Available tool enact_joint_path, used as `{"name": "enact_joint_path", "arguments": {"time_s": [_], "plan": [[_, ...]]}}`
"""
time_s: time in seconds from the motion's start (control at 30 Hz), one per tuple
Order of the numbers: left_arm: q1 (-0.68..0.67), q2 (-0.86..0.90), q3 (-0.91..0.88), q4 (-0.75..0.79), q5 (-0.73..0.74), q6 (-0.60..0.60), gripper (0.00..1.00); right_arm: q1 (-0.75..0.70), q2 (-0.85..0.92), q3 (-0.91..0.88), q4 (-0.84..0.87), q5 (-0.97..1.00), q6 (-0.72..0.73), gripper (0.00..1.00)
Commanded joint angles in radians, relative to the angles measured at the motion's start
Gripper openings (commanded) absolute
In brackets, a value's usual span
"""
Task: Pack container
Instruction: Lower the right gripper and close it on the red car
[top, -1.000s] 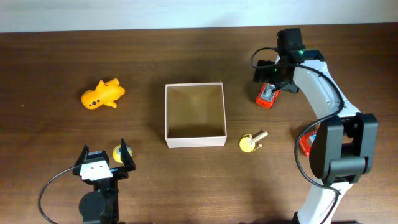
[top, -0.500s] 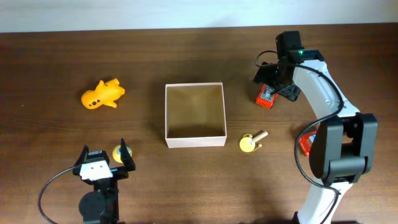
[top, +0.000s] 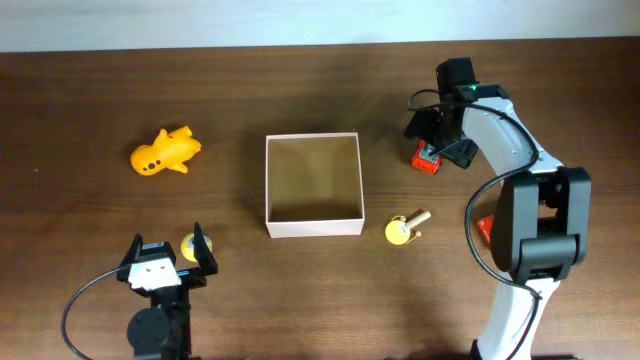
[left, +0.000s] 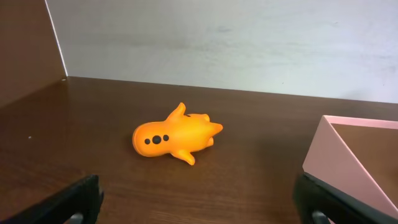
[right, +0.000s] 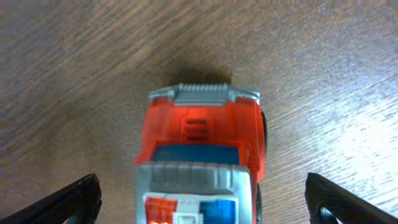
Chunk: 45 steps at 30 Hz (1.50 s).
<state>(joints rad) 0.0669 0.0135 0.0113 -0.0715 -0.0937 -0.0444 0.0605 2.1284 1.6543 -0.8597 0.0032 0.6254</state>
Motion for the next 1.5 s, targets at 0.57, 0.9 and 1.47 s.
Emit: {"name": "enact_joint_path", "arguments": {"time_s": [0.57, 0.9, 1.47], "plan": [[0.006, -0.008, -0.002, -0.005, 0.008, 0.015, 0.99, 0.039, 0.008, 0.006, 0.011, 0.009, -0.124, 0.96], [0.006, -0.008, -0.002, -0.005, 0.008, 0.015, 0.99, 0.037, 0.010, 0.005, -0.016, 0.011, -0.123, 0.91], [0.006, -0.008, -0.002, -0.005, 0.008, 0.015, 0.99, 0.035, 0.023, 0.004, -0.043, 0.077, -0.120, 0.79]]}}
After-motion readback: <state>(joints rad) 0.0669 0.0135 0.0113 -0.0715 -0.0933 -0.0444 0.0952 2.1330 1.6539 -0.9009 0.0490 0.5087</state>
